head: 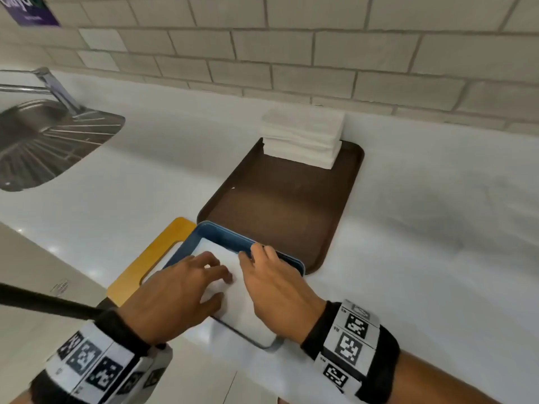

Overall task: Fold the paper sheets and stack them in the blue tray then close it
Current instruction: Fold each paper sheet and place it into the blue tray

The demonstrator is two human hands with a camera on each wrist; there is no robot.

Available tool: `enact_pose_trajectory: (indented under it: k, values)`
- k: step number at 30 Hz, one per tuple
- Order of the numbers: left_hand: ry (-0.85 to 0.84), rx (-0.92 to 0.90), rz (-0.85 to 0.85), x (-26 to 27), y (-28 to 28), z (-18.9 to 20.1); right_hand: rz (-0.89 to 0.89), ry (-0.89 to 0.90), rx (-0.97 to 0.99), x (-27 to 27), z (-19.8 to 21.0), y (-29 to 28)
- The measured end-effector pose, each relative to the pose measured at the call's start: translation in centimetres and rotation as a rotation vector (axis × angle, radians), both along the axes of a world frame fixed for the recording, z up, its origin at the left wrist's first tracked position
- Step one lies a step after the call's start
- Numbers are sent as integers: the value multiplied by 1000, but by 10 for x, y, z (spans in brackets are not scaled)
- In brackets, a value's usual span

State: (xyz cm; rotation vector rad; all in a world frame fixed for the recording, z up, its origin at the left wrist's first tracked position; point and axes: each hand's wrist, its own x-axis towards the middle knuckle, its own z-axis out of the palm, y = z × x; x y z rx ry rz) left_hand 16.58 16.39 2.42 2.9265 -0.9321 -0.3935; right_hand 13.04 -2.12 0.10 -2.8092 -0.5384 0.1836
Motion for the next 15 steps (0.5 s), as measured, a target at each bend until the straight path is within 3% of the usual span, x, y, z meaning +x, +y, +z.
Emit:
enact_pose_trajectory:
  k: [4, 8, 10, 12, 14, 15]
  values:
    - [89, 8, -57, 15, -4, -12, -37, -124, 310, -16, 17, -41]
    - [185, 25, -16, 31, 7, -13, -338, -120, 399, -45, 2, -140]
    - [181, -15, 49, 43, 12, -11, -551, -102, 326, -63, -17, -209]
    - [158, -61, 34, 55, 15, -8, -715, -19, 72, -83, -33, -274]
    - [95, -132, -52, 57, -3, 9, -761, 162, -180, -102, -42, -316]
    - [74, -159, -72, 53, -23, 21, -746, 214, -203, -108, -45, -326]
